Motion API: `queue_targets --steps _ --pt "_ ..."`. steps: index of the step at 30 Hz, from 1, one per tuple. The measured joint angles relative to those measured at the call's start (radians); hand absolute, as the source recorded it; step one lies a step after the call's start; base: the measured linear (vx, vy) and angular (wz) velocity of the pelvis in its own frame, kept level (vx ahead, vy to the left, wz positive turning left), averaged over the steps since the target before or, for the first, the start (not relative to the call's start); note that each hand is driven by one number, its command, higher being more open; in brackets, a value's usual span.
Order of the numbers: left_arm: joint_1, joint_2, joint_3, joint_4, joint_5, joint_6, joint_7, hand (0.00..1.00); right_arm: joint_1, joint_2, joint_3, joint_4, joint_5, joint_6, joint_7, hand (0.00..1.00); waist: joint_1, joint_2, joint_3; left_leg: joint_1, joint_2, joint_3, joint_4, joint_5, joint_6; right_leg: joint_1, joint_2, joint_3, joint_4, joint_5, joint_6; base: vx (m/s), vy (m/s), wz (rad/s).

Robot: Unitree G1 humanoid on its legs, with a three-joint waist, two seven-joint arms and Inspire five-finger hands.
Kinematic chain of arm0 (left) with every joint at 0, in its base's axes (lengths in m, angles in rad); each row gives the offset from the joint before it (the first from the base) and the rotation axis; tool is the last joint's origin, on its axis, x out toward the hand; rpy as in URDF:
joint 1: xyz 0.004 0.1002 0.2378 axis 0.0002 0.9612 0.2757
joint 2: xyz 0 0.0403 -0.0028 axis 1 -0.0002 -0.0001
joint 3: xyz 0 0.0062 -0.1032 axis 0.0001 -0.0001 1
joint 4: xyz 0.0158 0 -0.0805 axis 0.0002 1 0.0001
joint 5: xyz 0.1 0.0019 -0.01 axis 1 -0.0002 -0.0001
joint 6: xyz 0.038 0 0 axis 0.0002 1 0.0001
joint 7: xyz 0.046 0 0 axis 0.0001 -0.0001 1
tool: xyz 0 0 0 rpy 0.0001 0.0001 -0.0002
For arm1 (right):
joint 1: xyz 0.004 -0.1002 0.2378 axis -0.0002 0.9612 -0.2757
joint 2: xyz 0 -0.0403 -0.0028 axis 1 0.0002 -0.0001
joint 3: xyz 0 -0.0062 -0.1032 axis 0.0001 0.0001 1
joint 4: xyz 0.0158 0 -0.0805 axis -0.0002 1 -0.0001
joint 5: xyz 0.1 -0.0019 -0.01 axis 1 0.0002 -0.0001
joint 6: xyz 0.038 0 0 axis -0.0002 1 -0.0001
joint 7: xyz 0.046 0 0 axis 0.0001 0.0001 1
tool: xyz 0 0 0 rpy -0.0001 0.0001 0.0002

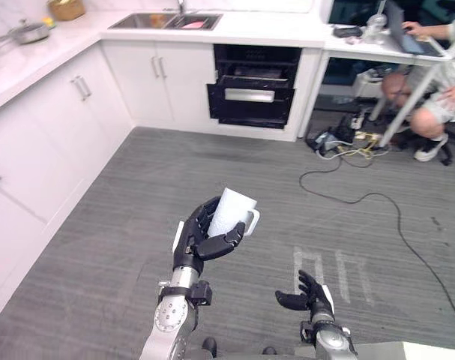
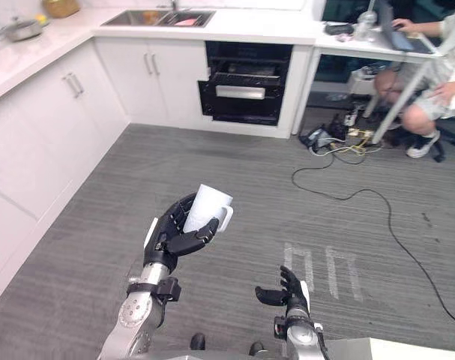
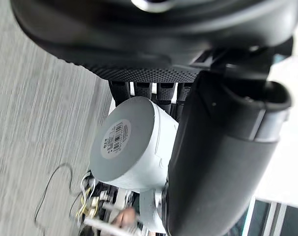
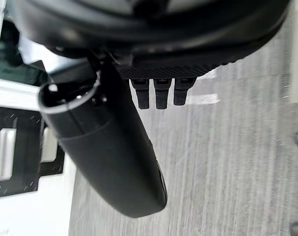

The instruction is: Walk over to the sink, pick up the cup, carry it to the dishwasher, place the cup inside the dishwasher, then close the dishwasher door

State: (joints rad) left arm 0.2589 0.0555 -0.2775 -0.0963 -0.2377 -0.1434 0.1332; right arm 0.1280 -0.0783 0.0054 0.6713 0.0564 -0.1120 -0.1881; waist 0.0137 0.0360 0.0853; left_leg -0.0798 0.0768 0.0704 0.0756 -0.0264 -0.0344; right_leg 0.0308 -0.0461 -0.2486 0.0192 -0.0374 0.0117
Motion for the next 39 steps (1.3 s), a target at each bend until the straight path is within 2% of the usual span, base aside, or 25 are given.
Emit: queue_targets --steps 2,6,9,11,13,14,15,16,18,20,21,22,23,24,25,27,28,29,30,31,32,34,36,37,39 --pt "0.0 -0.009 0.004 -0.015 0.0 0.0 0.001 0.3 -0.002 -0.004 -0.002 -0.035 0.0 -0.007 -0.018 0.9 -0.001 0.0 0.009 -0.024 0.049 0.141 0.05 -0.002 0.006 -0.011 -0.018 -0.047 0.046 -0.023 0.013 0.05 0.009 0.61" --pt "0.0 -0.02 0.029 -0.028 0.001 -0.003 0.015 0.3 -0.016 0.003 -0.005 -0.094 0.0 -0.008 -0.03 0.9 0.017 0.0 0.009 -0.036 0.027 0.142 0.079 -0.025 0.01 -0.028 -0.057 -0.052 0.098 -0.062 0.039 0.11 0.078 0.13" --pt "0.003 -0.024 0.036 -0.034 0.001 -0.004 0.02 0.3 -0.043 0.022 -0.002 -0.107 -0.002 -0.011 -0.031 0.9 0.022 -0.011 0.016 -0.041 0.004 0.142 0.156 -0.105 0.02 -0.032 -0.104 -0.057 0.177 -0.123 0.071 0.18 0.147 0.08" --pt "0.028 -0.035 0.031 -0.069 0.001 -0.006 0.017 0.3 -0.044 0.029 0.002 -0.128 -0.004 -0.011 -0.031 0.9 0.019 -0.02 0.021 -0.042 -0.021 0.141 0.248 -0.185 0.033 -0.061 -0.167 -0.048 0.341 -0.197 0.106 0.2 0.169 0.1" --pt "0.034 -0.043 0.028 -0.078 0.001 -0.007 0.015 0.3 -0.044 0.031 0.002 -0.138 -0.008 -0.01 -0.031 0.9 0.017 -0.019 0.019 -0.037 -0.043 0.128 0.278 -0.218 0.048 -0.135 -0.211 -0.027 0.538 -0.203 0.113 0.23 0.19 0.22" --pt "0.036 -0.033 0.029 -0.099 0.001 -0.007 0.015 0.3 -0.045 0.046 0.004 -0.149 -0.011 -0.01 -0.031 0.9 0.013 -0.044 0.033 -0.009 -0.072 0.111 0.27 -0.231 0.063 -0.187 -0.248 0.003 0.679 -0.182 0.109 0.27 0.191 0.45" --pt "0.04 -0.022 0.031 -0.107 0.001 -0.007 0.016 0.3 -0.045 0.059 0.007 -0.151 -0.011 -0.01 -0.031 0.9 0.009 -0.05 0.04 0.019 -0.085 0.086 0.257 -0.24 0.074 -0.246 -0.255 0.063 0.808 -0.123 0.074 0.34 0.191 0.54" --pt "0.044 -0.019 0.032 -0.107 0.002 -0.007 0.017 0.3 -0.043 0.064 0.009 -0.152 -0.011 -0.01 -0.031 0.9 -0.001 -0.047 0.041 0.032 -0.084 0.071 0.25 -0.244 0.08 -0.261 -0.243 0.085 0.839 -0.146 0.072 0.23 0.087 0.58" --pt "0.047 -0.016 0.039 -0.107 0.002 -0.015 0.031 0.3 -0.038 0.066 0.055 -0.201 -0.023 -0.01 -0.029 0.9 -0.001 -0.041 0.041 0.083 -0.071 0.034 0.208 -0.255 0.084 -0.327 -0.139 0.132 0.804 -0.227 0.056 0.3 0.059 0.49" --pt "0.042 -0.015 0.032 -0.104 0.002 -0.016 0.037 0.3 -0.042 0.066 0.077 -0.256 -0.039 -0.011 -0.029 0.9 -0.004 -0.03 0.047 0.134 -0.063 0.011 0.156 -0.253 0.081 -0.379 -0.072 0.13 0.707 -0.246 0.028 0.39 0.012 0.36" --pt "0.039 -0.015 0.028 -0.104 0.002 -0.016 0.037 0.3 -0.043 0.064 0.08 -0.274 -0.043 -0.011 -0.029 0.9 -0.006 -0.025 0.049 0.15 -0.058 0.003 0.142 -0.254 0.08 -0.395 -0.05 0.127 0.662 -0.244 0.027 0.39 -0.024 0.49" --pt "0.03 -0.015 0.023 -0.104 0.002 -0.016 0.037 0.3 -0.043 0.062 0.082 -0.31 -0.043 -0.012 -0.03 0.9 -0.012 -0.021 0.046 0.169 -0.057 -0.01 0.13 -0.259 0.071 -0.422 -0.017 0.125 0.549 -0.216 0.02 0.41 -0.032 0.65" --pt "0.016 -0.015 0.015 -0.101 0.002 -0.02 0.038 0.3 -0.04 0.056 0.083 -0.346 -0.043 -0.012 -0.033 0.9 -0.024 -0.024 0.044 0.186 -0.062 -0.018 0.133 -0.284 0.032 -0.426 0.004 0.126 0.422 -0.083 -0.01 0.43 -0.035 0.85" --pt "0.012 -0.014 0.012 -0.099 0.003 -0.021 0.037 0.3 -0.035 0.052 0.086 -0.362 -0.043 -0.012 -0.034 0.9 -0.038 -0.024 0.042 0.198 -0.064 -0.033 0.138 -0.303 0.019 -0.411 0.004 0.128 0.4 0.023 -0.025 0.47 -0.024 0.75" --pt "0.006 -0.038 0.006 -0.067 0.003 -0.024 0.037 0.3 -0.038 0.025 0.091 -0.367 -0.051 -0.013 -0.035 0.9 -0.036 0.032 0.025 0.204 -0.021 -0.036 0.157 -0.324 0.008 -0.384 0.03 0.091 0.403 -0.004 -0.041 0.47 -0.033 0.38" --pt "-0.006 -0.044 0.002 -0.054 0.004 -0.024 0.04 0.3 -0.034 0.017 0.098 -0.394 -0.051 -0.013 -0.035 0.9 -0.03 0.048 0.024 0.18 0.012 -0.03 0.273 -0.317 -0.005 -0.33 0.058 0.078 0.369 -0.031 -0.052 0.45 -0.062 0.1" --pt "-0.008 -0.046 -0.002 -0.05 0.003 -0.023 0.04 0.3 -0.011 0.018 0.1 -0.423 -0.051 -0.013 -0.038 0.9 -0.03 0.05 0.028 0.133 0.029 -0.022 0.444 -0.291 -0.034 -0.267 0.071 0.071 0.334 -0.042 -0.058 0.43 -0.095 0.09" --pt "-0.001 -0.053 -0.006 -0.055 0.003 -0.024 0.038 0.3 0.026 0.017 0.114 -0.479 -0.051 -0.013 -0.044 0.9 -0.024 0.049 0.035 0.047 0.067 0.017 0.699 -0.194 -0.052 -0.181 0.08 0.077 0.29 -0.057 -0.066 0.42 -0.081 0.02" --pt "0.005 -0.058 -0.007 -0.062 0.003 -0.024 0.038 0.3 0.042 0.015 0.122 -0.508 -0.051 -0.013 -0.05 0.9 -0.019 0.05 0.037 0.011 0.095 0.038 0.806 -0.146 -0.053 -0.14 0.083 0.082 0.267 -0.06 -0.066 0.39 -0.04 -0.18" --pt "0.011 -0.063 -0.01 -0.074 0.003 -0.027 0.036 0.3 0.063 0.021 0.122 -0.563 -0.05 -0.014 -0.056 0.9 -0.004 0.05 0.036 -0.051 0.139 0.089 0.936 -0.176 -0.044 -0.074 0.088 0.093 0.224 -0.062 -0.069 0.35 -0.005 -0.23" --pt "0.014 -0.064 -0.016 -0.089 0.003 -0.028 0.035 0.3 0.066 0.025 0.122 -0.593 -0.05 -0.021 -0.06 0.9 0.001 0.049 0.036 -0.097 0.157 0.109 0.965 -0.203 -0.032 -0.042 0.086 0.101 0.196 -0.063 -0.069 0.39 0.016 -0.27" --pt "0.018 -0.068 -0.026 -0.103 0.003 -0.048 0.032 0.3 0.052 0.026 0.119 -0.616 -0.05 -0.051 -0.066 0.9 0.009 0.045 0.037 -0.184 0.164 0.119 0.902 -0.26 -0.009 -0.002 0.074 0.122 0.154 -0.065 -0.064 0.29 0.062 -0.22" --pt "0.018 -0.071 -0.032 -0.1 0.003 -0.049 0.026 0.3 0.035 0.026 0.114 -0.604 -0.05 -0.052 -0.074 0.9 0.02 0.037 0.042 -0.229 0.139 0.112 0.726 -0.28 -0.001 0.044 0.041 0.139 0.129 -0.081 -0.036 0.3 0.184 -0.12" --pt "0.018 -0.071 -0.033 -0.094 0.003 -0.049 0.019 0.3 0.033 0.025 0.108 -0.587 -0.05 -0.053 -0.075 0.9 0.022 0.032 0.045 -0.244 0.106 0.09 0.599 -0.271 -0.012 0.066 0.016 0.139 0.123 -0.098 -0.013 0.27 0.212 0.06" --pt "0.02 -0.071 -0.033 -0.092 0.003 -0.049 0.018 0.3 0.019 0.015 0.101 -0.534 -0.05 -0.052 -0.074 0.9 0.025 0.036 0.043 -0.247 0.058 0.047 0.381 -0.202 -0.023 0.082 -0.01 0.145 0.124 -0.127 0.025 0.28 0.286 -0.05"
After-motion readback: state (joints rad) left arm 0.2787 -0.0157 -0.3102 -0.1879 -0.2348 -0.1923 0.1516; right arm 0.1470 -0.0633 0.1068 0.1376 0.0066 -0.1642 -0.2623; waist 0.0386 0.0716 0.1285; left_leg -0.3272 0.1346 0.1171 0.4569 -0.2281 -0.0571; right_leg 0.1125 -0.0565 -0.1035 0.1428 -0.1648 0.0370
